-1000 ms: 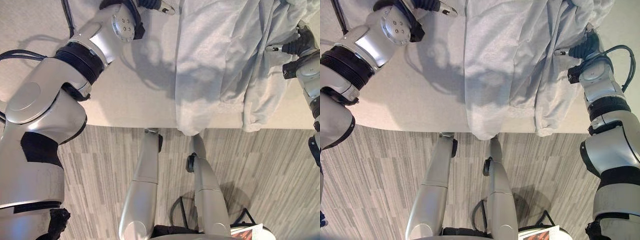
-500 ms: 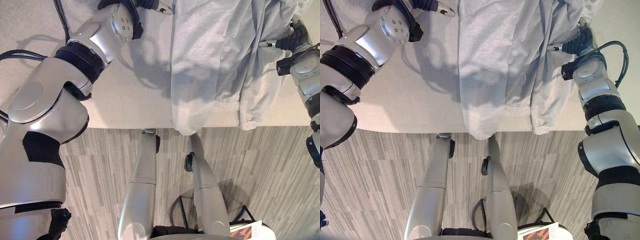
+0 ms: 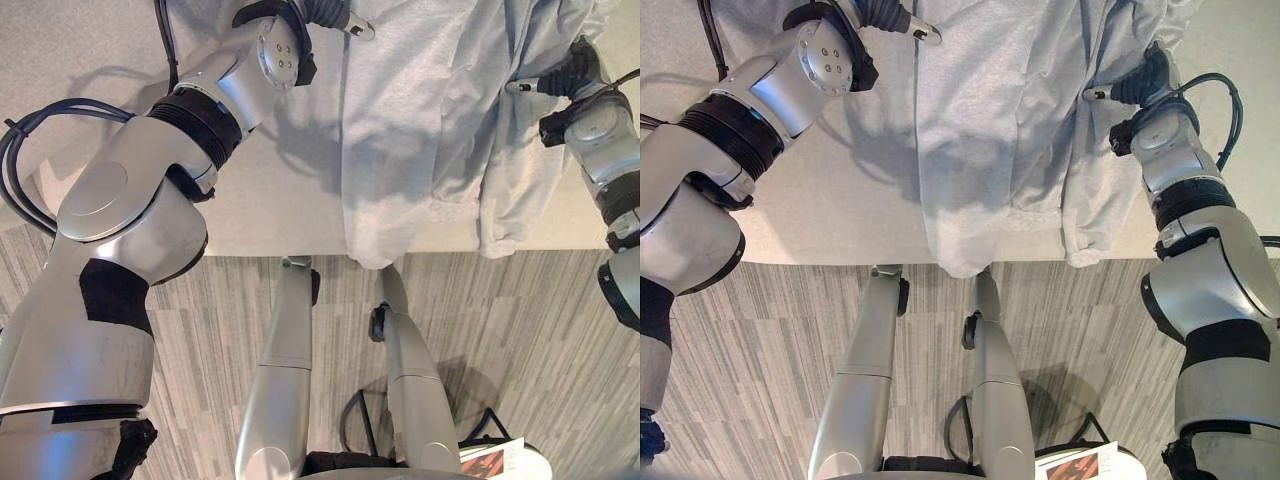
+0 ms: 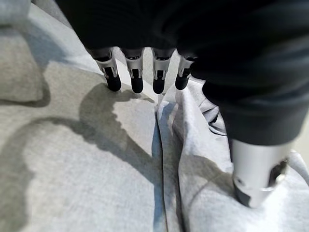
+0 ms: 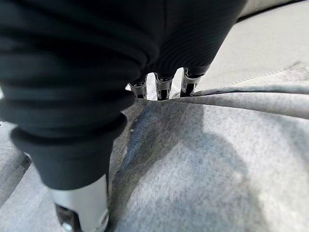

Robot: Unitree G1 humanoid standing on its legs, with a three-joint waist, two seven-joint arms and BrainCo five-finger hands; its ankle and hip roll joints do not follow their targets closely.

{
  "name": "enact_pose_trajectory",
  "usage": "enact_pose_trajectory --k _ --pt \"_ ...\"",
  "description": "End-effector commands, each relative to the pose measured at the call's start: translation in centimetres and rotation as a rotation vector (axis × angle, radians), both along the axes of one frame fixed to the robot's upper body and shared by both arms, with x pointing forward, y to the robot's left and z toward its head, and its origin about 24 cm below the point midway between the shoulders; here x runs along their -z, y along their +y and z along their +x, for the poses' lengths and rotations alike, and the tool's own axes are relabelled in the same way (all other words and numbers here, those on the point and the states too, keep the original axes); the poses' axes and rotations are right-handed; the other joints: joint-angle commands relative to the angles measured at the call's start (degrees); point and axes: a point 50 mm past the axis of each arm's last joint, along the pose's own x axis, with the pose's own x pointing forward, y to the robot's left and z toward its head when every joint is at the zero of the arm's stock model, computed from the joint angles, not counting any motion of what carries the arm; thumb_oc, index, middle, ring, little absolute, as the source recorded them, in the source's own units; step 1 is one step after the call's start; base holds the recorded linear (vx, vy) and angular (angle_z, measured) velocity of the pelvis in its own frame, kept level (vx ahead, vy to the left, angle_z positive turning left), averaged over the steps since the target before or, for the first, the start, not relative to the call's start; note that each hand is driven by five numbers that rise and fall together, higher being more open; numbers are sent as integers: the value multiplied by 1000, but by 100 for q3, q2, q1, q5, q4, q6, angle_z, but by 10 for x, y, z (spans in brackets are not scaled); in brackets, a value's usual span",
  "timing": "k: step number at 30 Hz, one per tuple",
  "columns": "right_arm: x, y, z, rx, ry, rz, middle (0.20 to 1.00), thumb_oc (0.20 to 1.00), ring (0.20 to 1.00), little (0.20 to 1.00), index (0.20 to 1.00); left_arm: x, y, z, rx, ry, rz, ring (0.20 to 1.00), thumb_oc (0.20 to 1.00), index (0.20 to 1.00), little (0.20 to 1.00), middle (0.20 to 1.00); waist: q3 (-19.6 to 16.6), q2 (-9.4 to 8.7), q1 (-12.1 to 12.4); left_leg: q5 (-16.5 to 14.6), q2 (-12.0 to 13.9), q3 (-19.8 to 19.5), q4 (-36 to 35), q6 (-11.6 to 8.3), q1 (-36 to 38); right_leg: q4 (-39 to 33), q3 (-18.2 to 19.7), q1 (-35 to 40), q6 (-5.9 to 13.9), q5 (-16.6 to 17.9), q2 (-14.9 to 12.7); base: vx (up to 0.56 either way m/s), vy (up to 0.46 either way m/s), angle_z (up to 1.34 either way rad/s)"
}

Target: Hang the clothes on the sofa on the clothes rack.

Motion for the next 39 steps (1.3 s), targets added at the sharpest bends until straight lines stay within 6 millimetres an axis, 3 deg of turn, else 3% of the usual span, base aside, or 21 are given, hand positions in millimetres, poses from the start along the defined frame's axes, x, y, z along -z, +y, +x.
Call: enact_pose_trajectory --k 1,9,16,17,18,19,20,21,26,30,31,32,39 --pt "11 -8 0 24 61 -35 1000 1000 1000 1000 1000 -17 -1 -2 -34 -49 28 1000 1000 1000 1000 1000 -24 376 165 547 747 -1014 -3249 -860 2112 -206 21 757 114 -569 -496 0 0 0" --pt "28 -3 1 12 91 -39 1000 1000 1000 1000 1000 3 11 5 -69 -7 24 1000 1000 1000 1000 1000 -24 279 113 608 725 -1011 -3195 -930 1903 -206 52 552 107 -498 -519 -5 0 0" --pt "32 0 3 6 90 -11 1000 1000 1000 1000 1000 19 -4 9 -5 54 -59 1000 1000 1000 1000 1000 -24 270 64 610 737 -1020 -3207 -924 1890 -206 48 544 108 -501 -518 0 0 0" --pt "33 0 3 2 92 -9 1000 1000 1000 1000 1000 22 -6 9 4 62 -64 853 853 853 853 853 -24 277 66 608 739 -1016 -3207 -922 1901 -206 49 551 110 -501 -517 0 0 0" --pt "34 1 3 0 95 -8 1000 1000 1000 1000 1000 25 -7 9 7 71 -62 567 567 567 567 567 -24 277 61 612 736 -1017 -3204 -927 1906 -206 51 552 110 -497 -517 0 0 0" --pt "36 3 4 -8 97 -6 1000 1000 1000 1000 1000 29 -9 10 9 85 -59 470 470 470 470 470 -24 276 46 614 735 -1015 -3210 -928 1928 -206 58 562 111 -496 -518 0 0 0" --pt "36 5 4 -12 98 -8 1000 1000 1000 1000 1000 33 -9 11 11 96 -57 244 244 244 244 244 -24 276 42 614 735 -1013 -3201 -930 1928 -206 64 565 112 -493 -518 0 0 0" --pt "37 5 4 -13 100 -12 1000 1000 1000 1000 1000 35 -9 12 13 105 -61 200 200 200 200 200 -24 274 36 613 738 -1012 -3201 -928 1933 -206 65 569 113 -497 -518 0 0 0" --pt "42 3 4 -5 115 -5 1000 1000 1000 1000 1000 54 -15 14 34 152 -68 200 200 200 200 200 -24 278 33 619 755 -994 -3234 -918 2018 -206 73 628 121 -486 -511 0 0 0" --pt "44 0 3 -2 115 -5 1000 1000 1000 1000 1000 55 -13 13 45 154 -93 200 200 200 200 200 -24 282 39 632 771 -975 -3291 -899 2068 -206 63 665 122 -499 -503 0 0 0" --pt "43 -1 2 1 113 -4 1000 1000 1000 1000 1000 55 -12 13 45 156 -105 780 780 780 780 780 -24 286 39 634 769 -975 -3292 -896 2073 -206 62 672 123 -502 -501 0 0 0" --pt "45 -2 2 4 117 -3 1000 1000 1000 1000 1000 56 -10 14 41 161 -111 1000 1000 1000 1000 1000 -24 289 40 636 767 -974 -3303 -896 2084 -206 61 679 125 -506 -500 0 0 0" --pt "47 -9 0 23 127 -9 1000 1000 1000 1000 1000 57 -10 12 70 171 -144 1000 1000 1000 1000 1000 -24 327 70 629 755 -949 -3303 -873 2105 -206 43 722 127 -512 -499 -1 -7 0"
